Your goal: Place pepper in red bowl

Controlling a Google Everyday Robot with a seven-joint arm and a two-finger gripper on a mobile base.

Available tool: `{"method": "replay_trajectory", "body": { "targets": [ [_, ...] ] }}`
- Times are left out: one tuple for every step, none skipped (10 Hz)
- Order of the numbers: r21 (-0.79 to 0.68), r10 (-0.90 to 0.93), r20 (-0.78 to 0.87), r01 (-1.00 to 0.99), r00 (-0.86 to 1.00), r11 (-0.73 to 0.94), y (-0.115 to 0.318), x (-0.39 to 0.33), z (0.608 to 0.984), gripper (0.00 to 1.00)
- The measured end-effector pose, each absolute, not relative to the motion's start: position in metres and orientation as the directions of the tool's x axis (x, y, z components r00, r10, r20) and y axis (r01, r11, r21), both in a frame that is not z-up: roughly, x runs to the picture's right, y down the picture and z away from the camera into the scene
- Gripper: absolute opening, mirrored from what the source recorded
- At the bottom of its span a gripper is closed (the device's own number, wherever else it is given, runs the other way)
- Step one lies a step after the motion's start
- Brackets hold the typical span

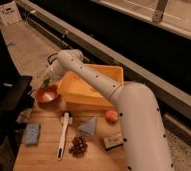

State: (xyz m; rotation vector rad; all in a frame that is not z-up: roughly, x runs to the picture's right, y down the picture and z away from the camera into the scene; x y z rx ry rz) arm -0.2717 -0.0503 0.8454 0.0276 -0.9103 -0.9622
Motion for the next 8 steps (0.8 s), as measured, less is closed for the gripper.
{"method": "replay_trajectory", "body": {
  "targets": [
    [0.397, -0.715, 0.654, 0.691, 0.249, 0.604, -0.0509, -0.2686, 0.8463, 0.76],
    [0.397, -0.714, 0.654, 0.691, 0.248, 0.604, -0.0501, -0.2692, 0.8463, 0.76],
    [0.398, -0.714, 0.654, 0.691, 0.248, 0.604, -0.0503, -0.2697, 0.8460, 0.76],
    [0.398, -0.715, 0.655, 0.691, 0.246, 0.603, -0.0499, -0.2708, 0.8457, 0.76],
    [0.398, -0.714, 0.655, 0.691, 0.247, 0.603, -0.0501, -0.2704, 0.8458, 0.76],
    [0.397, -0.714, 0.654, 0.691, 0.248, 0.604, -0.0505, -0.2694, 0.8459, 0.76],
    [0.397, -0.714, 0.654, 0.690, 0.250, 0.605, -0.0507, -0.2684, 0.8462, 0.76],
    [0.397, -0.714, 0.654, 0.690, 0.250, 0.605, -0.0506, -0.2684, 0.8462, 0.76]
  ]
}}
